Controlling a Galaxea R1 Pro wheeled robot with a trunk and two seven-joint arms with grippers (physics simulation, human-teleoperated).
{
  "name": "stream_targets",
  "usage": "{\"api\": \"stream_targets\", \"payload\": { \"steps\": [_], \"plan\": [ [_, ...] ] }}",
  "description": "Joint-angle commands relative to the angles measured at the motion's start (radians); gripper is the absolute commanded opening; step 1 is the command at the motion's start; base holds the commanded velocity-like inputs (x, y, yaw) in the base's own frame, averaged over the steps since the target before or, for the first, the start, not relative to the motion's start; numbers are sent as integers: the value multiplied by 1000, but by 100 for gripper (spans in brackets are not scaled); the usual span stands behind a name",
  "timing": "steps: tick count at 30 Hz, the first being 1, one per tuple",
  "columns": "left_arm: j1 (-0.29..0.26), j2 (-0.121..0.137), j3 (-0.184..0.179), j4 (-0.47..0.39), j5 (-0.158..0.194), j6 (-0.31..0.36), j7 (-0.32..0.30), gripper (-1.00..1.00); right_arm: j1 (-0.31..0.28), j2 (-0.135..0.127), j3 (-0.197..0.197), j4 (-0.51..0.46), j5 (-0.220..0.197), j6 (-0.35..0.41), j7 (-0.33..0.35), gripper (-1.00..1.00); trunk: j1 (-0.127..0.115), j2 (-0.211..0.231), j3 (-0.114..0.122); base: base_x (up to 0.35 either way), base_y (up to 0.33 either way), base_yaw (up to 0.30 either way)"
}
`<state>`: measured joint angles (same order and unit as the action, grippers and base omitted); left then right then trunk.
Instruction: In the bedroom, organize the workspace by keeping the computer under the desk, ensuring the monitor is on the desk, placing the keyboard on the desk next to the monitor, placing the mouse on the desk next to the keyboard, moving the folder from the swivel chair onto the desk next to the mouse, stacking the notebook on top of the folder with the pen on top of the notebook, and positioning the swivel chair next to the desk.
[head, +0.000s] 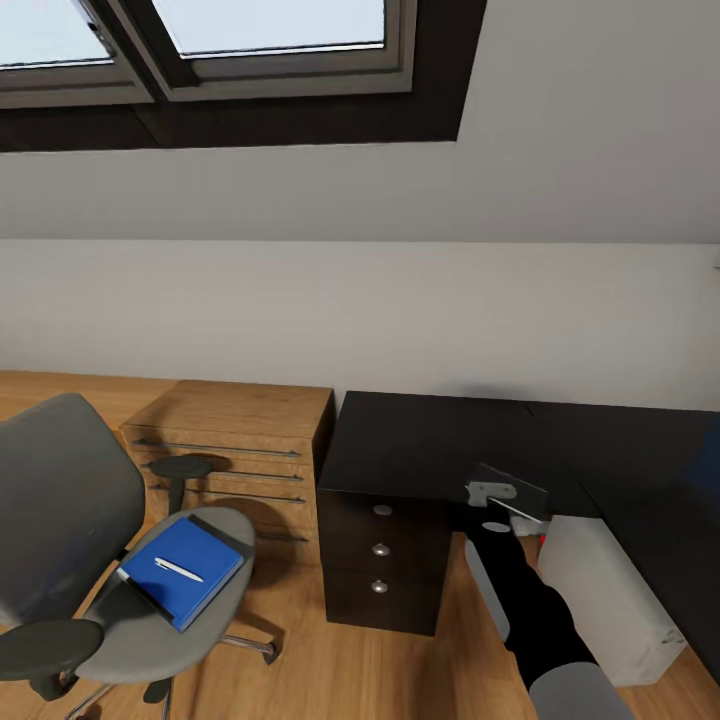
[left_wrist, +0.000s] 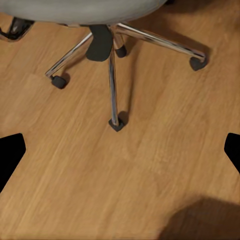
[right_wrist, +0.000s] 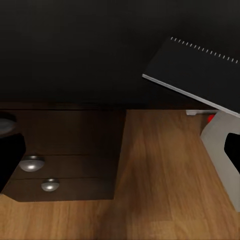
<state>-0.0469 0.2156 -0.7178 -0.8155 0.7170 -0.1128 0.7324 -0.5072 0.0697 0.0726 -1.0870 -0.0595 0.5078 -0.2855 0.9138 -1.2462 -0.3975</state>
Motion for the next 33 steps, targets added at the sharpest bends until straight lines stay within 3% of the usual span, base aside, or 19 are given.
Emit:
{"api": "stream_targets", "payload": {
  "steps": [1, 6, 9, 10, 12, 13, 22, 30, 31, 33],
  "plan": [
    [-2, 1, -8, 1, 11, -10, 6, 100, -1, 0, 2, -1, -7, 4, -8, 100, 0, -1, -1, 0, 0, 0],
    [-2, -4, -11, 9, 13, -14, 7, 100, -1, 3, 3, 3, -8, 3, -8, 100, 0, -1, -1, 0, 0, 0],
    [-2, -22, -11, 65, 17, -17, 5, 100, -1, 4, 5, 10, -8, 2, -7, 100, 0, -1, -1, 0, 0, 100],
    [-2, -30, -12, 76, 18, -17, 4, 100, -1, 5, 6, 10, -8, 1, -7, 100, 0, -1, -1, 0, 0, 168],
    [-2, -79, -11, 137, 15, -18, 0, 100, -1, 18, 7, 11, -6, -6, -9, 100, 0, -1, -1, 0, 0, 223],
    [-2, -86, -11, 146, 14, -19, 0, 100, -1, 20, 6, 10, -6, -7, -9, 100, 0, -1, -1, 0, 0, 238],
    [-2, -108, -5, 185, 13, -32, -2, 100, -1, 29, 8, 17, -4, -12, -10, 100, 0, -1, -4, 0, 0, 255],
    [-2, -110, 52, 188, 13, -48, -3, 100, -1, 35, 10, 40, -3, -40, -10, 100, 0, -1, -8, 0, 0, 262],
    [-2, -103, 99, 188, 12, -60, -4, 100, -1, 36, 13, 47, -3, -47, -10, 100, 0, -1, -9, 6, 0, 262],
    [-2, -93, 130, 188, 12, -66, -6, 100, -1, 36, 20, 48, -2, -49, -10, 100, 0, -1, -10, 66, 38, 262]
  ]
}}
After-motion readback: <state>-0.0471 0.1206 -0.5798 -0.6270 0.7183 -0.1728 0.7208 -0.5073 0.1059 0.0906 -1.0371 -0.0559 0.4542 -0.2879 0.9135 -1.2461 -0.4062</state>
